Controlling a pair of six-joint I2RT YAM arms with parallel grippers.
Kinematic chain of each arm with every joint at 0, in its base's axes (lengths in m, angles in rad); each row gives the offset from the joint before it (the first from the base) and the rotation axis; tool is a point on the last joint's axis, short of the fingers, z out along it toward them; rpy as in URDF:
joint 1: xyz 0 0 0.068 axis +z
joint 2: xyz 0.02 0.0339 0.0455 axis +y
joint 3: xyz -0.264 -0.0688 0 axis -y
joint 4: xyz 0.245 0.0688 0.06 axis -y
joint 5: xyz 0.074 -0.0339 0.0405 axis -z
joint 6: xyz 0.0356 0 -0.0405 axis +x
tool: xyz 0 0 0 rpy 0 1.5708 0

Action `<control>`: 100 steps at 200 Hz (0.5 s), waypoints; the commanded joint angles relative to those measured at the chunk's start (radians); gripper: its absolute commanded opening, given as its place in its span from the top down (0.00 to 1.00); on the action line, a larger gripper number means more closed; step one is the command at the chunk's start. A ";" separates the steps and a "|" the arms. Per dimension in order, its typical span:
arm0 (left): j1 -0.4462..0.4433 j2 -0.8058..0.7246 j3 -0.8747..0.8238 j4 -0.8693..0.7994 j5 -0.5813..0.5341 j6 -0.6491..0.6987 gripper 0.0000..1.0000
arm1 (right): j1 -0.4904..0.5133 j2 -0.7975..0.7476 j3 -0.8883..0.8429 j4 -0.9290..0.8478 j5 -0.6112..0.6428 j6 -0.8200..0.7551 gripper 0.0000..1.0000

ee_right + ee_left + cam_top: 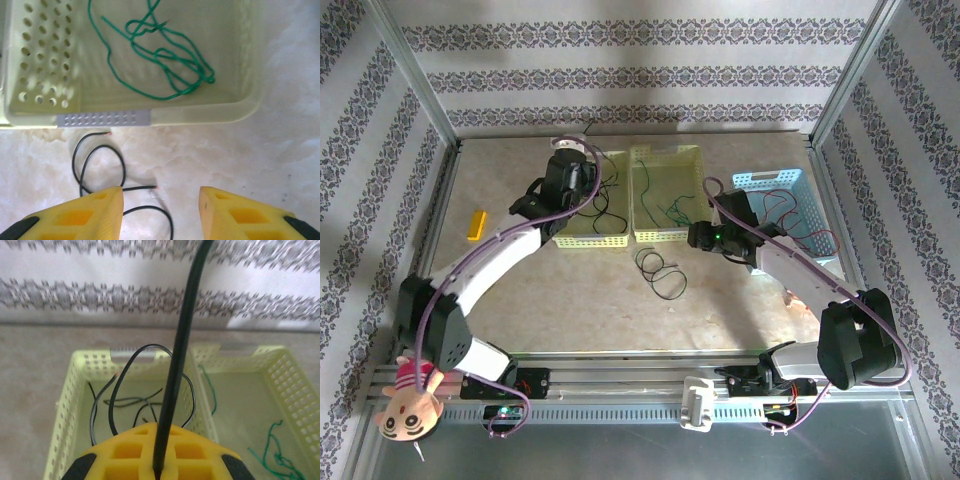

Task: Untangle the cables

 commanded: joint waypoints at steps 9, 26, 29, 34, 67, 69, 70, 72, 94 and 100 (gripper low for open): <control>0.042 0.081 0.048 -0.032 0.088 -0.074 1.00 | 0.038 0.010 0.015 -0.012 -0.007 -0.030 0.56; 0.043 0.108 0.059 -0.039 0.087 -0.058 0.94 | 0.051 0.012 0.010 -0.012 -0.015 -0.037 0.56; 0.042 0.110 0.059 -0.042 0.086 -0.058 0.91 | 0.053 0.013 0.010 -0.012 -0.018 -0.041 0.56; 0.043 0.113 0.058 -0.045 0.084 -0.057 0.84 | 0.056 0.016 0.009 -0.014 -0.025 -0.048 0.56; 0.024 0.060 -0.050 0.017 0.171 -0.067 0.27 | 0.076 0.037 0.002 -0.033 -0.039 -0.070 0.56; 0.021 0.054 -0.062 0.028 0.177 -0.066 0.26 | 0.077 0.038 0.001 -0.035 -0.038 -0.070 0.56; 0.016 0.050 -0.070 0.033 0.181 -0.065 0.25 | 0.077 0.039 0.000 -0.034 -0.038 -0.070 0.56; 0.009 0.043 -0.084 0.043 0.186 -0.062 0.24 | 0.077 0.040 -0.002 -0.035 -0.037 -0.071 0.56; -0.117 -0.035 -0.217 0.119 0.234 0.036 0.15 | 0.074 0.041 -0.020 -0.034 0.001 -0.056 0.56; -0.162 -0.051 -0.244 0.120 0.261 0.072 0.14 | 0.071 0.040 -0.023 -0.034 0.021 -0.048 0.56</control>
